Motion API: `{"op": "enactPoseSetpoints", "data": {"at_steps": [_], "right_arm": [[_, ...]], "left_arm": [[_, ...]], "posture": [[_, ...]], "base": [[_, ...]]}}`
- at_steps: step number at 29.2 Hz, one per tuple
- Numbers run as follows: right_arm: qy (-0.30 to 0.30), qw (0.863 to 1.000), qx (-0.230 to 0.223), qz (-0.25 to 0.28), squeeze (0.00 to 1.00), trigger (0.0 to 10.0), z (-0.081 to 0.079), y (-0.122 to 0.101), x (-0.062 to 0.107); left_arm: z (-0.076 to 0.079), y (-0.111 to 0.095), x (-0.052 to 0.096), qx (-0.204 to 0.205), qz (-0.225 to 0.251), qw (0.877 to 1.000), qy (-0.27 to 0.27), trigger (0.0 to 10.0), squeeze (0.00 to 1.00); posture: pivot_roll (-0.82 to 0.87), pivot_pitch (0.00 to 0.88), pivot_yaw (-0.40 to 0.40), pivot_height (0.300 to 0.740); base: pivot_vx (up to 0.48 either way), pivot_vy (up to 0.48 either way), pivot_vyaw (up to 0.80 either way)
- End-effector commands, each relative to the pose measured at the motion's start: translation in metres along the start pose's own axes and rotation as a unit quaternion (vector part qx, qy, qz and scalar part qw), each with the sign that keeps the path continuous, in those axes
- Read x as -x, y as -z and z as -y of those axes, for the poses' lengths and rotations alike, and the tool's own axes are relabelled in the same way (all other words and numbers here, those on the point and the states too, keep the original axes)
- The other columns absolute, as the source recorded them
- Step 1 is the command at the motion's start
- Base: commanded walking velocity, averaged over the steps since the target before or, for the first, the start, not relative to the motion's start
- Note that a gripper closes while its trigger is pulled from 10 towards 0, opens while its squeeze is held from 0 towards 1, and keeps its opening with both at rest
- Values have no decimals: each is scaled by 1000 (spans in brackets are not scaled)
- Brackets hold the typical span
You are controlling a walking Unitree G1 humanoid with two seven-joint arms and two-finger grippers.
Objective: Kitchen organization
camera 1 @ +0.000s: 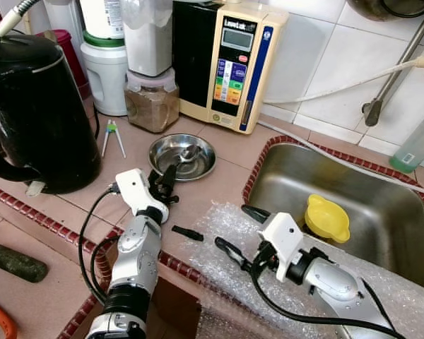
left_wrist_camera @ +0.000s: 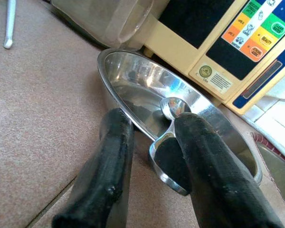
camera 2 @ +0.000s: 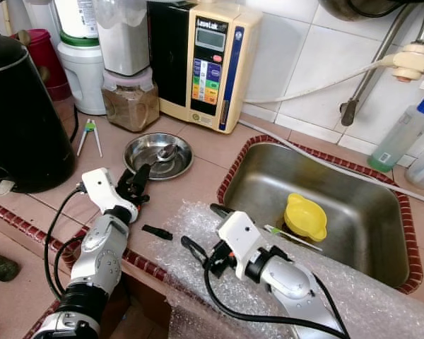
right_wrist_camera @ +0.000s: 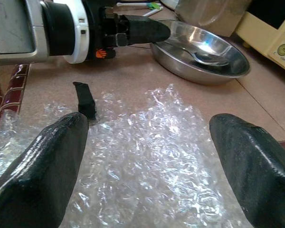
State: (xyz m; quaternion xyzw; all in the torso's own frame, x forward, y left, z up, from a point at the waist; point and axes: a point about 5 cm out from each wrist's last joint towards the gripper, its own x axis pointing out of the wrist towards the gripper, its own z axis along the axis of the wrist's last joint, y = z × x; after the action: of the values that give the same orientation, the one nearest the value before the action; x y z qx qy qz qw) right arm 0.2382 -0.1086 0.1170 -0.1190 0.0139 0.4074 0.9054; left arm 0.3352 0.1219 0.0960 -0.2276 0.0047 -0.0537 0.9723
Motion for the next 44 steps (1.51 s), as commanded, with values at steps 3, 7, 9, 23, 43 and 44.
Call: {"op": "enactPoseSetpoints", "data": {"at_steps": [3,7,9,23,43,44], "right_arm": [[2,1000,7,-5,235,10000,0,1,0],[3,1000,9,-6,239,10000,0,1,0],[4,1000,10,-7,231,10000,1,1,-1],[16,1000,22,-11,196,10000,4,3,-3],[18,999,32,-25,129,10000,7,7,-1],[18,999,32,-25,125,10000,8,8,-1]], "left_arm": [[0,10,2,13,-27,1000,-4,0,0],[1,9,2,16,-26,1000,-3,0,0],[1,8,2,17,-24,1000,-3,0,0],[22,-30,-2,-39,61,996,56,0,0],[12,18,3,-29,-110,993,17,0,0],[12,25,4,-32,-135,990,15,0,0]], "posture": [[140,0,-65,740],[141,0,-63,740],[141,0,-61,740],[152,0,-60,740],[141,0,-64,740],[141,0,-64,740]], "base": [[0,0,0],[0,0,0],[0,0,0],[0,0,0],[0,0,0],[0,0,0]]}}
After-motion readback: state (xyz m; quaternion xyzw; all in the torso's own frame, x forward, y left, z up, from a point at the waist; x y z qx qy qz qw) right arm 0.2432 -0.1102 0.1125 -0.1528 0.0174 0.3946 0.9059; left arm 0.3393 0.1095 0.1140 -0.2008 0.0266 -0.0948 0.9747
